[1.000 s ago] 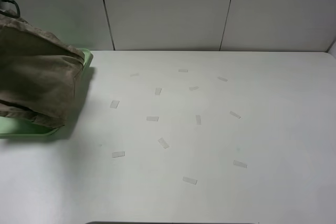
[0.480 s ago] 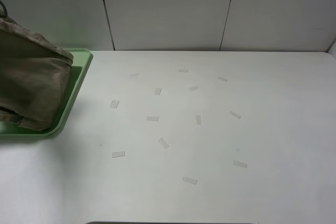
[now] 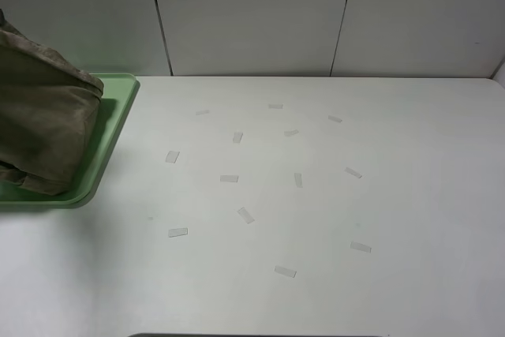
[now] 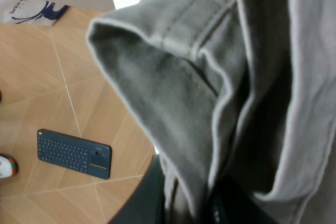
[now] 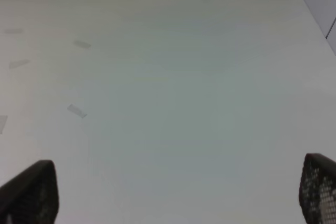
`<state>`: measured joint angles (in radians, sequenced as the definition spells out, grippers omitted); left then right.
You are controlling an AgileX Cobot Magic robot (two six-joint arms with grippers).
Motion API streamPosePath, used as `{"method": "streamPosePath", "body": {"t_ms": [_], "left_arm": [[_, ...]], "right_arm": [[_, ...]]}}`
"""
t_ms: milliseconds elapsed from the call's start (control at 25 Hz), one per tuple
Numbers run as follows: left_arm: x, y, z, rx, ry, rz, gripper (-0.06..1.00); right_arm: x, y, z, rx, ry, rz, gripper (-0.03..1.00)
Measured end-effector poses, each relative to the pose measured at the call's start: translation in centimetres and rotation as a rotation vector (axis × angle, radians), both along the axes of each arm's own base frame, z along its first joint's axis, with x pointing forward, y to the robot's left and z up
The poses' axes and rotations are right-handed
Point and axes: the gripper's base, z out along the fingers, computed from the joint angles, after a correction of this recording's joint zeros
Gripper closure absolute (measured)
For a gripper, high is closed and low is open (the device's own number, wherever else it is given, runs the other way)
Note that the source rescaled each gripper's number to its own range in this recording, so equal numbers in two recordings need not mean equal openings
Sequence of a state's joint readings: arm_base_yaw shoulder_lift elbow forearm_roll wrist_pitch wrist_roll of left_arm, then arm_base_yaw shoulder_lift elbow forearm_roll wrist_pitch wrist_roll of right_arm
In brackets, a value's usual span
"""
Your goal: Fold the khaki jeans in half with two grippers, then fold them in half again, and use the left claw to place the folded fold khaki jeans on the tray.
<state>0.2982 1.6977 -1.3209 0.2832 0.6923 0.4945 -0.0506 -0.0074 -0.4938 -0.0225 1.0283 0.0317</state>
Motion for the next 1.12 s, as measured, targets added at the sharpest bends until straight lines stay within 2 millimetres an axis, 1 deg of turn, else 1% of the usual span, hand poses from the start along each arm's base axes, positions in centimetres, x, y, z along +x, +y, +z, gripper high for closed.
{"method": "streamPosePath", "body": {"t_ms": [40, 120, 160, 240, 320, 360, 400, 480, 560, 760, 1000, 1120], "left_arm": [[0.1, 0.0, -0.2, -0.002, 0.005, 0.0, 0.93], [0.3, 0.1, -0.5, -0.004, 0.008, 0.001, 0.83], [0.3, 0.1, -0.6, -0.007, 0.004, 0.003, 0.72], [0.3, 0.1, -0.6, -0.019, -0.004, 0.015, 0.44], [0.3, 0.1, -0.4, -0.026, -0.021, 0.04, 0.2], [0.2, 0.1, -0.2, -0.031, -0.031, 0.059, 0.1], [0.2, 0.1, 0.0, -0.033, -0.039, 0.071, 0.04], [-0.1, 0.1, 0.5, -0.029, -0.059, 0.085, -0.02], [-0.3, 0.0, 1.1, -0.025, -0.075, 0.089, -0.04], [-0.7, -0.1, 2.0, -0.024, -0.101, 0.099, -0.06], [-1.1, -0.3, 2.7, -0.047, -0.137, 0.15, -0.06], [-1.3, -0.5, 2.8, -0.073, -0.125, 0.169, -0.06]], "right_arm": [[0.0, 0.0, 0.0, 0.0, 0.0, 0.0, -0.03], [0.0, 0.0, 0.0, 0.0, 0.0, 0.0, -0.03], [0.0, 0.0, 0.0, 0.0, 0.0, 0.0, -0.03], [0.0, 0.0, 0.0, 0.0, 0.0, 0.0, -0.03], [0.0, 0.0, 0.0, 0.0, 0.0, 0.0, -0.03], [0.0, 0.0, 0.0, 0.0, 0.0, 0.0, -0.03], [0.0, 0.0, 0.0, 0.0, 0.0, 0.0, -0.03], [0.0, 0.0, 0.0, 0.0, 0.0, 0.0, -0.03], [0.0, 0.0, 0.0, 0.0, 0.0, 0.0, -0.03], [0.0, 0.0, 0.0, 0.0, 0.0, 0.0, -0.03], [0.0, 0.0, 0.0, 0.0, 0.0, 0.0, -0.03], [0.0, 0.0, 0.0, 0.0, 0.0, 0.0, -0.03]]}}
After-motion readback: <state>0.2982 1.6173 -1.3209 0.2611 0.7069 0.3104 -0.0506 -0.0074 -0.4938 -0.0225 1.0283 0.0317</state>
